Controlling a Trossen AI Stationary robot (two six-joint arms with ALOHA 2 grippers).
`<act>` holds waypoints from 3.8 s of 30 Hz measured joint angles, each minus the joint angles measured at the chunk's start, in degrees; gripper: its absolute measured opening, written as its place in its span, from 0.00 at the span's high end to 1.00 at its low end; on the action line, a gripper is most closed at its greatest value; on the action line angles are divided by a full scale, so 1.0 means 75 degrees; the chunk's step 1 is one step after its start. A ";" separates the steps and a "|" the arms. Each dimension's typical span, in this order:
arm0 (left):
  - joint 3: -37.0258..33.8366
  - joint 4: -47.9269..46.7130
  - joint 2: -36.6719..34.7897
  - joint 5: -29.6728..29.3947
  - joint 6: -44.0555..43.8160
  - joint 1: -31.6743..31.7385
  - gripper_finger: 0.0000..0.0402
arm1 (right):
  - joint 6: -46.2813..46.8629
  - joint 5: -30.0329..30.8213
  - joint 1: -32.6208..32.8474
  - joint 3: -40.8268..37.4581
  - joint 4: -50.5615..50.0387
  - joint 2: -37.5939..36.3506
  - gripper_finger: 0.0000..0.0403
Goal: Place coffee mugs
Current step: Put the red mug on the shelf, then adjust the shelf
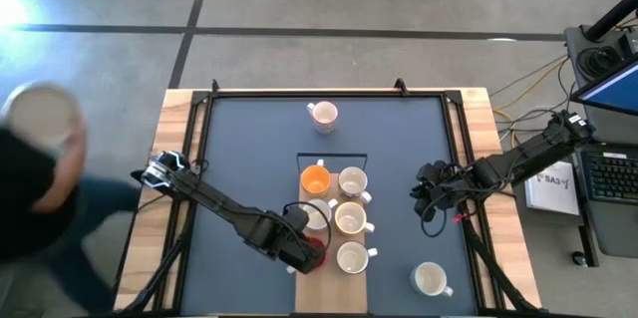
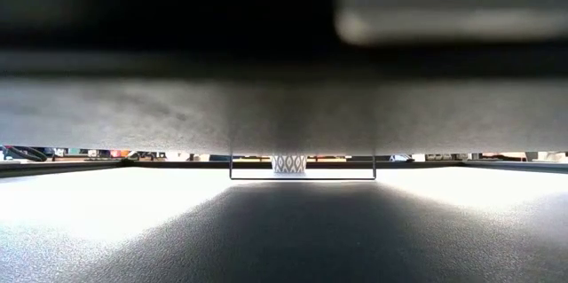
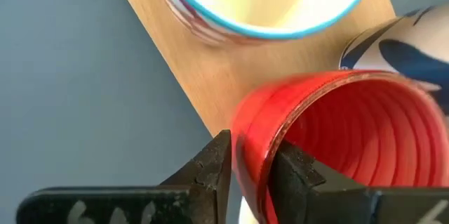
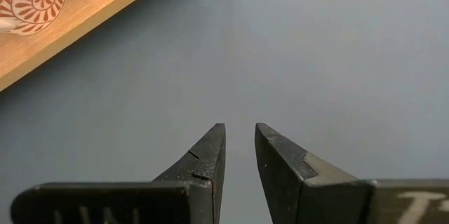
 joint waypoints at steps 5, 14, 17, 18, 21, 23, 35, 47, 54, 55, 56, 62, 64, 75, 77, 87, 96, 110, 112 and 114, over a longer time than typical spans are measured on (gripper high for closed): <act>0.0000 0.0037 0.0000 -0.0168 0.0000 0.0010 0.83 | 0.0000 -0.0002 0.0000 0.0000 0.0000 0.0000 0.83; 0.0000 0.0366 0.0000 -0.0497 0.0165 0.0020 0.83 | 0.0000 0.0000 0.0000 0.0000 0.0000 0.0000 0.83; 0.0000 0.0385 0.0000 -0.0638 0.0220 0.0020 0.83 | 0.0002 0.0000 0.0000 0.0000 0.0000 0.0000 0.83; 0.0000 0.0388 0.0000 -0.0694 0.0225 0.0020 0.83 | -0.0003 0.0000 -0.0002 0.0000 0.0000 0.0000 0.83; 0.0038 0.0387 0.0000 -0.0845 0.0233 0.0020 0.83 | 0.0006 -0.0002 0.0000 0.0000 0.0000 0.0000 0.83; 0.0141 0.0393 0.0000 -0.0852 0.0321 0.0020 0.83 | 0.0000 -0.0001 -0.0001 0.0000 0.0001 0.0000 0.83; 0.1224 -0.0546 -0.0017 -0.1240 0.1011 -0.0053 0.83 | 0.0006 0.0000 -0.0002 0.0000 0.0000 0.0000 0.83; 0.2388 -0.3483 -0.0017 -0.2086 0.1168 0.0093 0.83 | 0.0000 0.0000 -0.0003 0.0000 0.0000 0.0000 0.83; 0.2079 -0.3875 -0.0486 -0.2074 0.2761 0.0900 0.76 | 0.0005 0.0000 -0.0001 0.0000 0.0000 0.0000 0.83; 0.1975 -0.3841 -0.0586 -0.1986 0.3122 0.1085 0.75 | 0.0000 0.0000 0.0000 0.0000 0.0000 0.0000 0.83; 0.1848 -0.3842 -0.0697 -0.1899 0.3509 0.1278 0.73 | 0.0000 0.0000 0.0000 0.0000 0.0000 0.0000 0.83; 0.0844 -0.3157 -0.1511 -0.1381 0.6667 0.2690 0.70 | 0.0000 0.0000 -0.0001 0.0000 0.0000 0.0000 0.83; 0.0366 -0.2656 -0.1895 -0.1033 0.8132 0.3242 0.70 | 0.0006 0.0000 0.0000 0.0000 0.0002 0.0000 0.83; -0.2392 0.1710 -0.3462 0.2129 1.3266 0.6534 0.70 | 0.0000 0.0000 -0.0002 0.0000 0.0000 0.0000 0.83; -0.2692 0.2285 -0.3426 0.2744 1.3525 0.6875 0.70 | 0.0006 0.0000 0.0000 0.0000 0.0003 0.0000 0.83; -0.2686 0.3128 -0.2273 0.3053 1.4834 0.7270 0.63 | 0.0008 0.0000 0.0000 0.0000 0.0003 0.0000 0.83; -0.1436 0.2795 -0.1158 0.2780 1.4937 0.7265 0.61 | 0.0006 0.0000 -0.0001 0.0000 0.0002 0.0001 0.83; 0.1003 0.0976 0.0617 0.2227 1.4855 0.7265 0.62 | 0.0005 0.0000 -0.0003 -0.0003 0.0003 0.0000 0.83; 0.1029 0.0903 0.0638 0.2226 1.4830 0.7265 0.62 | 0.0000 0.0000 -0.0003 -0.0001 0.0001 0.0000 0.83; 0.1029 0.0843 0.0638 0.2128 1.4809 0.7247 0.62 | 0.0003 0.0000 0.0000 -0.0003 0.0000 0.0000 0.83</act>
